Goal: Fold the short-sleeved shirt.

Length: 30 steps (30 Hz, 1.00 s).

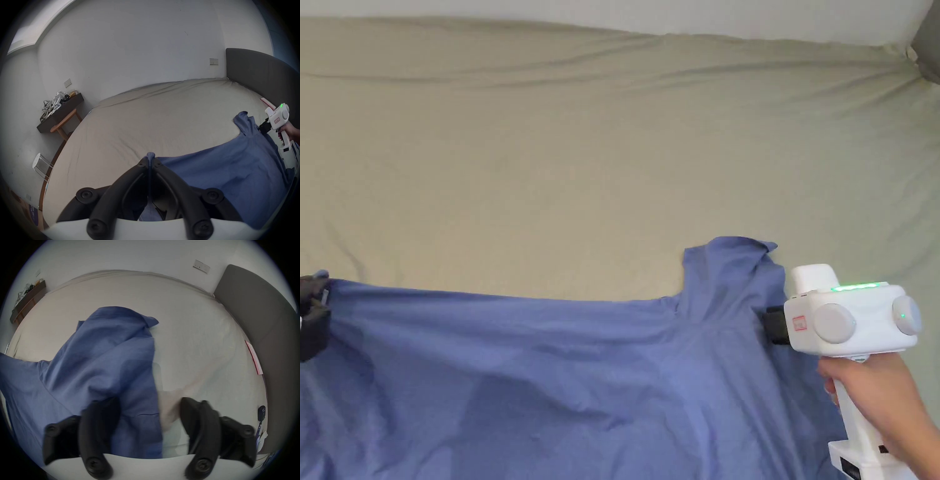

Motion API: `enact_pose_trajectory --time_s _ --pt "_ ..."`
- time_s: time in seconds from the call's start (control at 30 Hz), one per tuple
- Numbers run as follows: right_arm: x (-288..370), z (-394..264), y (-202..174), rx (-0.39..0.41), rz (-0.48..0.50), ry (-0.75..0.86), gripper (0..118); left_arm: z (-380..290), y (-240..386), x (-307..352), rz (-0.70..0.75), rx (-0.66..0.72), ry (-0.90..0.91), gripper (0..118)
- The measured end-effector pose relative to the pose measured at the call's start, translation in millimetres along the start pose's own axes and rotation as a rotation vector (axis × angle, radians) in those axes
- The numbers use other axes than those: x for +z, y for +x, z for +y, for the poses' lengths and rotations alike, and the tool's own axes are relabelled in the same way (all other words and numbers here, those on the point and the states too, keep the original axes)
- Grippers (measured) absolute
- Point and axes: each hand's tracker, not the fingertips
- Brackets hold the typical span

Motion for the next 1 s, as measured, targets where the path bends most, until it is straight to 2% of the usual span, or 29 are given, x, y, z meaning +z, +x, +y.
enact_pose_trajectory --time_s 0.03,0.07,0.1,0.13,0.17,0.3,0.43,0.53,0.73,1.0 --pt "2.9 2.1 -1.9 -0.027 0.084 -0.007 3 -2.4 -0.1 -0.6 0.003 -0.002 -0.009 0" --pt "4.9 3.6 -7.0 -0.011 0.095 -0.015 3 -4.6 -0.3 -0.1 0.006 0.004 -0.012 0" --pt "8.8 3.0 -16.0 0.064 -0.017 -0.016 3 -5.6 1.4 -0.6 0.004 0.009 -0.016 0" --pt "12.6 2.4 -20.3 0.135 -0.023 -0.016 3 -6.8 1.4 0.7 0.003 0.011 -0.016 0" --pt "19.4 3.9 -19.4 0.15 -0.023 0.002 3 -7.2 1.3 2.4 0.005 0.015 -0.014 0" --pt "91.9 6.8 1.8 0.08 -0.067 0.195 3 3.6 -3.3 21.6 0.025 0.057 0.025 0" --pt "185.7 4.6 15.6 0.098 -0.15 0.375 3 23.2 -9.4 55.0 0.063 0.087 0.114 0" --pt "256.7 -4.8 27.2 0.029 -0.144 0.51 3 40.8 -15.9 90.1 0.084 0.11 0.199 0" --pt "370.9 -27.6 37.7 -0.04 -0.222 0.765 3 71.9 -32.5 170.4 0.172 0.149 0.386 0" --pt "483.7 -45.1 31.7 -0.01 -0.35 1.022 3 101.5 -53.0 264.8 0.209 0.2 0.6 0"
